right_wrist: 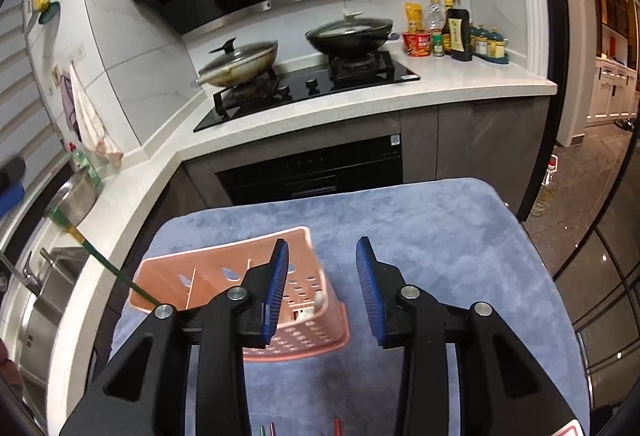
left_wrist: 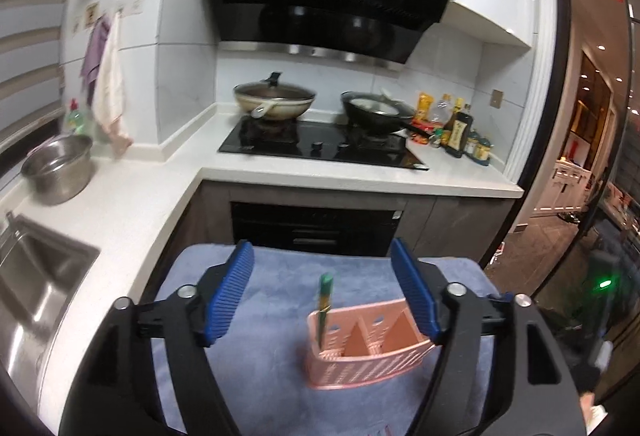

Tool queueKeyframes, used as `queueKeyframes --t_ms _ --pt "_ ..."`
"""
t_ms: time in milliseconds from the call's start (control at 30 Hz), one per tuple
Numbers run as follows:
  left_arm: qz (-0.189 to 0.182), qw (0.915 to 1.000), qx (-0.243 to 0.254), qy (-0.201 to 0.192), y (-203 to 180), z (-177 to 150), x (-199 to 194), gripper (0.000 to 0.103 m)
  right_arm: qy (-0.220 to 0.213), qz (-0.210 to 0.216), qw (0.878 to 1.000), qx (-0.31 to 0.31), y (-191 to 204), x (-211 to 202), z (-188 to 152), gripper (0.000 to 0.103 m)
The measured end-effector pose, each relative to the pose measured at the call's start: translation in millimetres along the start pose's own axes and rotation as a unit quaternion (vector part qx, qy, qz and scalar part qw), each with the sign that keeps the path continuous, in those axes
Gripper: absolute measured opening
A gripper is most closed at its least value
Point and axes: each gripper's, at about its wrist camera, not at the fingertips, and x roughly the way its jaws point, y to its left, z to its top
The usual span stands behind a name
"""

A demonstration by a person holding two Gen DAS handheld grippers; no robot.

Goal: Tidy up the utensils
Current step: 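Open both tools and move them back toward the remaining utensils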

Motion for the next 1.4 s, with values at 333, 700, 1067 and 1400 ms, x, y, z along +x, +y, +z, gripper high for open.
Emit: queueKeyframes --t_ms 333,700,1067,1400 --pt "0.061 0.9956 -0.014 0.069 50 -95 -40 0.076 0.034 -0.029 0.999 0.028 -38 -57 -87 0.053" --pt "0.075 0.9782 -0.02 0.193 65 -233 -69 0.076 0.102 -0.074 0.992 -0.003 -46 -86 -203 0.053" --pt "0.056 0.9716 -0.013 0.23 46 -289 -83 0.076 0.151 -0.065 0.986 -0.003 -39 -95 -276 0.051" --pt "0.048 0.9696 -0.007 0.24 39 -301 -89 0.076 0.143 -0.062 0.988 -0.024 -32 -103 -285 0.038"
